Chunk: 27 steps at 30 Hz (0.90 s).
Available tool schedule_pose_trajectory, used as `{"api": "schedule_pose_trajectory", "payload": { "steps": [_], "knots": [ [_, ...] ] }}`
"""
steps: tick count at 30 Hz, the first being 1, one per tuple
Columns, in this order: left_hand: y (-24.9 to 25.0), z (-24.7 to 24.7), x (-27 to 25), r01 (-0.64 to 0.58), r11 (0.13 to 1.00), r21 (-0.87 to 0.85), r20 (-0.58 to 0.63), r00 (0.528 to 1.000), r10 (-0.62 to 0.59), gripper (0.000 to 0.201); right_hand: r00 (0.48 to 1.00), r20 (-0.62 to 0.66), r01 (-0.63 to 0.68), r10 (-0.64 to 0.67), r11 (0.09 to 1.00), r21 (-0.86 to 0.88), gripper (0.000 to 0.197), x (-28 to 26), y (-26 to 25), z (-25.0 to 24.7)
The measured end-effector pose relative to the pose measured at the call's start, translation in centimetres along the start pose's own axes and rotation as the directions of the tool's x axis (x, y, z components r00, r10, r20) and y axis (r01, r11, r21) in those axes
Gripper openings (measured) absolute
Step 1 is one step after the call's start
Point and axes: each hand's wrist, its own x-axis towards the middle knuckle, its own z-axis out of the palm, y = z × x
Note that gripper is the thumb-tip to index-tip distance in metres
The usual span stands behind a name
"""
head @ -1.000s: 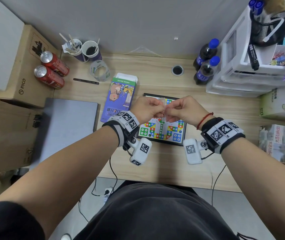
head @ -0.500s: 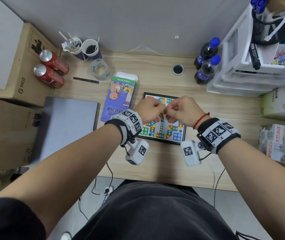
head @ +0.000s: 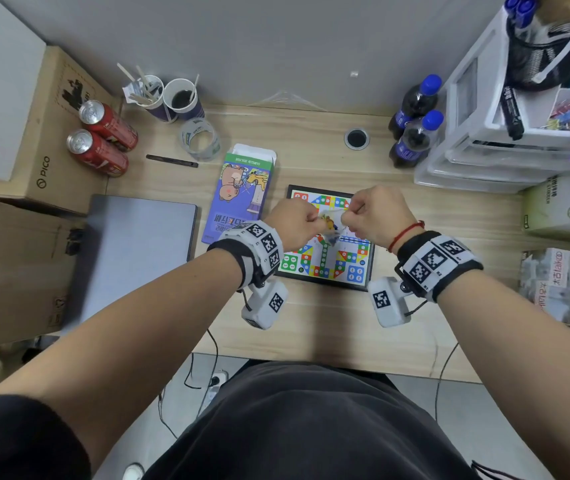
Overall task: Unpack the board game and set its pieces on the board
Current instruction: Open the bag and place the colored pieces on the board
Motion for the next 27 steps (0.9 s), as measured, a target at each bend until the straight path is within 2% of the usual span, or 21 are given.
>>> {"api": "schedule_pose_trajectory", "payload": {
  "steps": [4,7,11,13,14,16,18,19,21,22,23,25,27],
  "knots": [
    [0.9,-0.1,-0.3,0.004,0.994,-0.113,0.039,0.999,0.001,0.03,0.998,0.046,0.046,-0.045,0.998,-0.03,0.009,0.1,-0.6,0.2],
    [1.5,-0.3,-0.5,0.014,0.972,-0.233,0.079,0.997,0.004,0.027,0.993,0.088,0.075,-0.074,0.997,-0.004,0.019,-0.2,-0.7,0.9],
    [1.1,-0.8,-0.5,-0.016,0.994,-0.112,0.052,0.998,0.022,0.031,0.999,0.033,0.027,-0.029,0.999,0.043,0.021,0.1,0.2,1.0],
    [0.7,-1.1,-0.4,-0.014,0.999,-0.045,0.035,0.999,0.016,0.034,0.998,0.048,0.033,-0.034,0.999,0.035,0.022,0.2,0.4,0.7],
    [0.6,-1.1,-0.4,-0.011,1.0,-0.028,0.024,1.0,0.011,0.036,0.995,0.084,0.049,-0.055,0.996,0.069,0.021,0.2,0.2,0.6],
    [0.2,-1.0,-0.2,0.015,0.999,-0.044,-0.01,1.0,-0.015,0.038,0.974,0.207,0.03,-0.087,0.964,0.263,0.024,-0.1,-0.3,0.2],
    [0.2,-1.3,-0.2,0.062,0.974,-0.218,-0.016,0.998,-0.067,0.039,0.938,0.315,0.002,-0.144,0.911,0.412,0.024,-0.7,-0.7,-0.1],
    [0.3,-1.4,-0.2,0.106,0.918,-0.382,0.02,0.994,-0.106,0.038,0.929,0.33,0.016,-0.169,0.908,0.419,0.027,-0.7,-0.5,-0.2],
    [0.9,-1.8,-0.5,0.208,0.713,-0.67,0.119,0.978,-0.173,0.033,0.929,0.314,0.072,-0.196,0.928,0.366,0.048,-0.8,-0.1,0.0],
    [1.2,-1.9,-0.5,0.238,0.616,-0.751,0.149,0.97,-0.193,0.027,0.936,0.29,0.093,-0.199,0.934,0.344,0.058,-0.9,-0.1,0.2],
    [1.4,-2.0,-0.5,0.249,0.545,-0.8,0.162,0.966,-0.203,0.021,0.948,0.25,0.104,-0.197,0.934,0.341,0.063,-0.9,0.0,0.6],
    [1.7,-2.2,-0.4,0.235,0.412,-0.88,0.164,0.966,-0.2,0.014,0.971,0.129,0.148,-0.2,0.931,0.333,0.061,-0.7,-0.1,1.1],
    [1.8,-2.2,-0.3,0.234,0.318,-0.919,0.168,0.96,-0.222,0.018,0.981,0.032,0.176,-0.193,0.94,0.294,0.056,-0.3,-0.2,1.2]
  ]
}}
